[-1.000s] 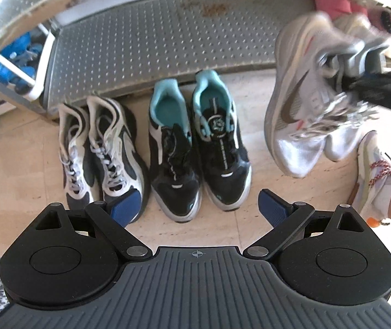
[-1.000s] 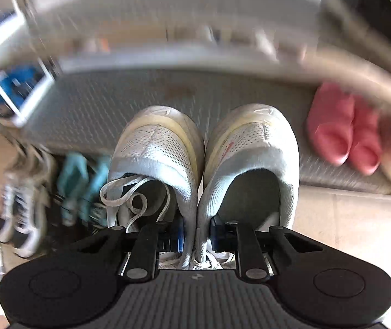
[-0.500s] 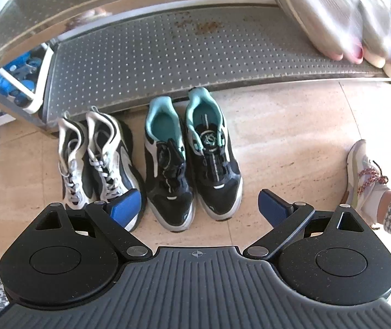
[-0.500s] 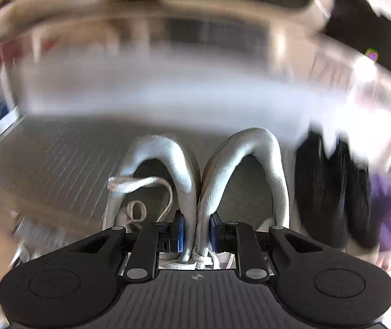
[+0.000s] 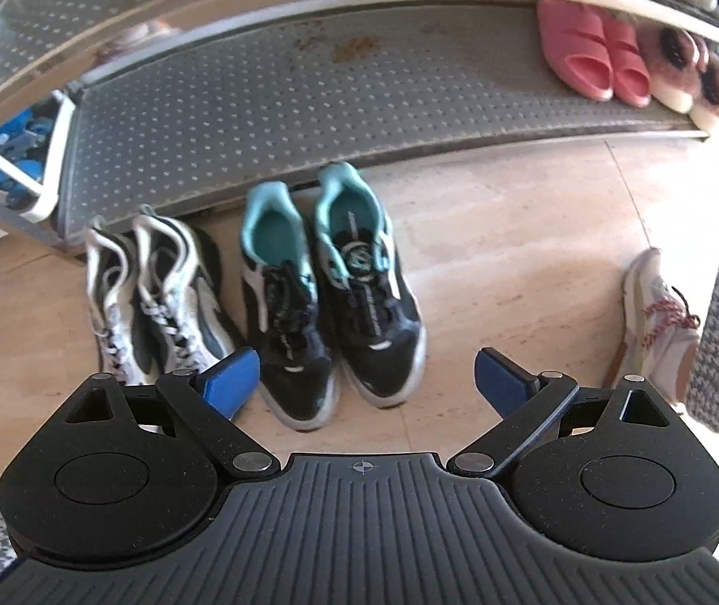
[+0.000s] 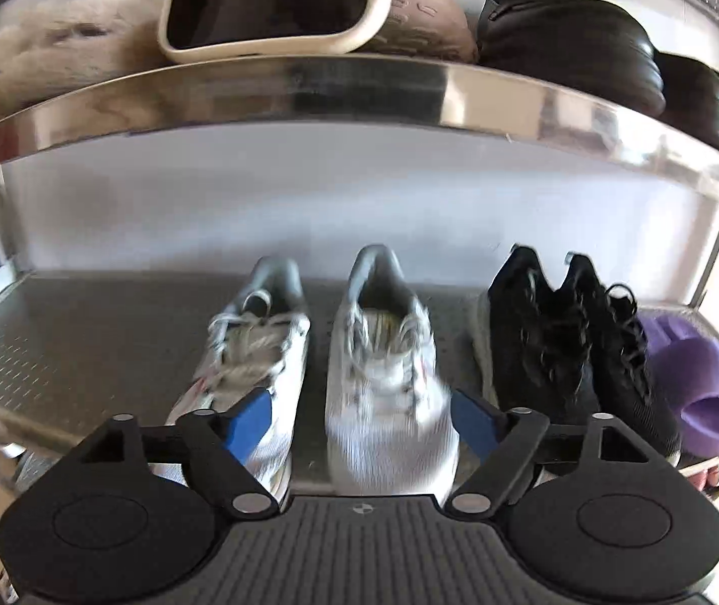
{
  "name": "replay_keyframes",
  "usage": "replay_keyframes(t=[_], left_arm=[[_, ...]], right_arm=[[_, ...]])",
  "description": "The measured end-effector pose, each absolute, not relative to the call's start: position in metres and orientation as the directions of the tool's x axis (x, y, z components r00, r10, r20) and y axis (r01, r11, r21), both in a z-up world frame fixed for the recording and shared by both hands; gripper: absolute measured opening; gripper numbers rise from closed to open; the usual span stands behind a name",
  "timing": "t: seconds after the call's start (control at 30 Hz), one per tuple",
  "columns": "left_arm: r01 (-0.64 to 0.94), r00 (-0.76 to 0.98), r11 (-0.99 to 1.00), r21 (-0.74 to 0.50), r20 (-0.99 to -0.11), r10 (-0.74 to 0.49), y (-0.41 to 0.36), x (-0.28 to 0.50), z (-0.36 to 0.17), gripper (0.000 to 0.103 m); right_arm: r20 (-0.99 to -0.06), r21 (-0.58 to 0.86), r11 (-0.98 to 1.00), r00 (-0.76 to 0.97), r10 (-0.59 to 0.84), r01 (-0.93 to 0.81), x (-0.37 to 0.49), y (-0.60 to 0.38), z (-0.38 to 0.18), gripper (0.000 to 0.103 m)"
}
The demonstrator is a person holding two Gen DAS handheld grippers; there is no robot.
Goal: Organize scattered shoes
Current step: 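Carry the white-grey sneakers onto the shelf beside the black sneakers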
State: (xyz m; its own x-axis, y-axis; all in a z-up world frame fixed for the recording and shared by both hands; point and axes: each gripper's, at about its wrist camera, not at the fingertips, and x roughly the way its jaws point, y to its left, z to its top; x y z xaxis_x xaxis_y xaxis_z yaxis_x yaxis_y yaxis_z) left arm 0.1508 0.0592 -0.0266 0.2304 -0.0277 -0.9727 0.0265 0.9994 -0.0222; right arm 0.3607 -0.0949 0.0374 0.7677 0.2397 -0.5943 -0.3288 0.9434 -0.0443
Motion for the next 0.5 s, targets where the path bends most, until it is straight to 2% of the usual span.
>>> replay_keyframes(t=[0.03,0.13,0.23,0.27,0.33,0.5], left_arm=[[0.028,0.222,1.000,-0.014,-0.975,-0.020,0.057,0.151,-0.030,0.096],[0.028,0.208,1.000,-0.001,-0.978,-0.007,0.054,0.153,-0.036,0.096],[0.024,0.200,1.000,0.005,-0.980,0.000,0.053,0.157,-0.040,0.096],[0.023,0.197,1.000,0.007,-0.980,0.002,0.052,0.158,-0.041,0.096],[0.020,0.191,1.000,0.010,-0.982,0.006,0.051,0.161,-0.044,0.096],[0.041,0.189,0.999,0.001,-0.982,-0.006,0.040,0.165,-0.045,0.096]], right_arm=[[-0.617,-0.027,0.931,0.739,0.271,-0.364,0.361,-0.096,0.030,0.080],[-0.705,0.032,0.874,0.610,0.363,-0.485,0.370,-0.084,0.017,0.066],[-0.726,0.043,0.817,0.544,0.420,-0.574,0.368,-0.064,0.007,0.068],[-0.734,0.039,0.814,0.536,0.418,-0.580,0.367,-0.057,0.003,0.075],[-0.754,0.040,0.810,0.514,0.409,-0.585,0.366,-0.047,-0.004,0.080],[-0.784,-0.031,0.814,0.519,0.341,-0.581,0.356,-0.027,-0.016,0.077]])
